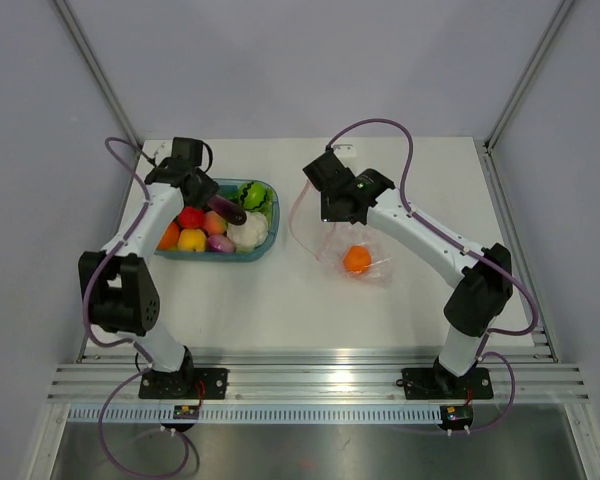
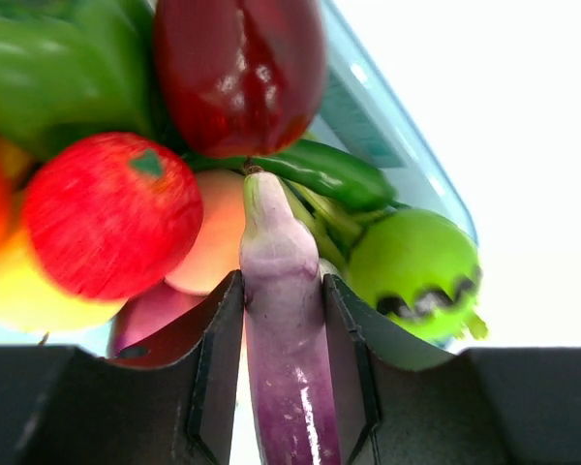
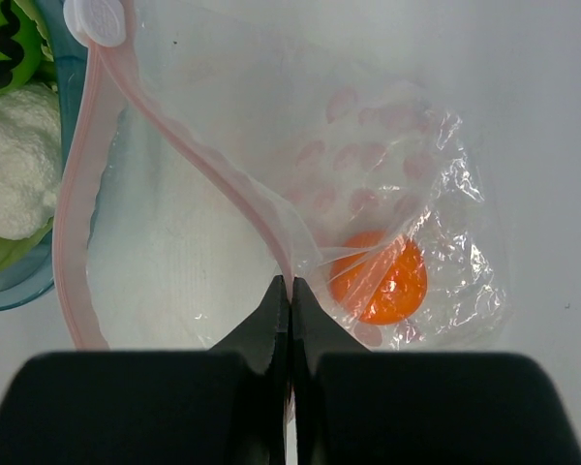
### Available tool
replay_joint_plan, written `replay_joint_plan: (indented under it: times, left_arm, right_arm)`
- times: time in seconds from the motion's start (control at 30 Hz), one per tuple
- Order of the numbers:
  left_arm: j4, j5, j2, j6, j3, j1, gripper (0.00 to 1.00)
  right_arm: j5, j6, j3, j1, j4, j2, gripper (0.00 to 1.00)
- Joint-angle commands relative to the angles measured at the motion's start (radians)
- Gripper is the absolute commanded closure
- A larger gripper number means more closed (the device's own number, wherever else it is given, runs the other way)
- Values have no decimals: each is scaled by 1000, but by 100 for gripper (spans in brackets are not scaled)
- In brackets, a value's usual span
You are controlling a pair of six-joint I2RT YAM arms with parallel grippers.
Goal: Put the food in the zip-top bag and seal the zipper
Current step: Pick up the fake vegetable from the bin.
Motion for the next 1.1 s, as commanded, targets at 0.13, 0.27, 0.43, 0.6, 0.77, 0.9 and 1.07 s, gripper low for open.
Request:
replay_joint_plan:
  times: [0.13, 0.27, 0.43, 0.6, 0.77, 0.9, 1.07]
  left_arm:
    - [18, -58, -204, 91, -38, -40, 86]
    - [12, -75, -268, 99, -26, -88, 88]
    - [0, -84, -290, 93, 19, -181, 87]
    - [6, -126, -266, 76, 49, -275, 87]
    - [9, -184, -215, 47, 82, -368, 87]
    - [14, -279, -184, 24, 103, -436, 87]
    - [59, -501, -180, -25, 67, -543, 87]
  right_arm:
    - [-43, 22, -2, 6, 34, -33, 100]
    - [-66, 23, 9, 7, 43, -20, 100]
    - [-87, 27, 37, 15, 46, 6, 100]
    - [-102, 33, 57, 30, 44, 20, 100]
    - [-125, 39, 67, 38, 46, 22, 100]
    - [-135, 43, 67, 38, 51, 14, 100]
    - [-152, 56, 54, 38, 61, -4, 100]
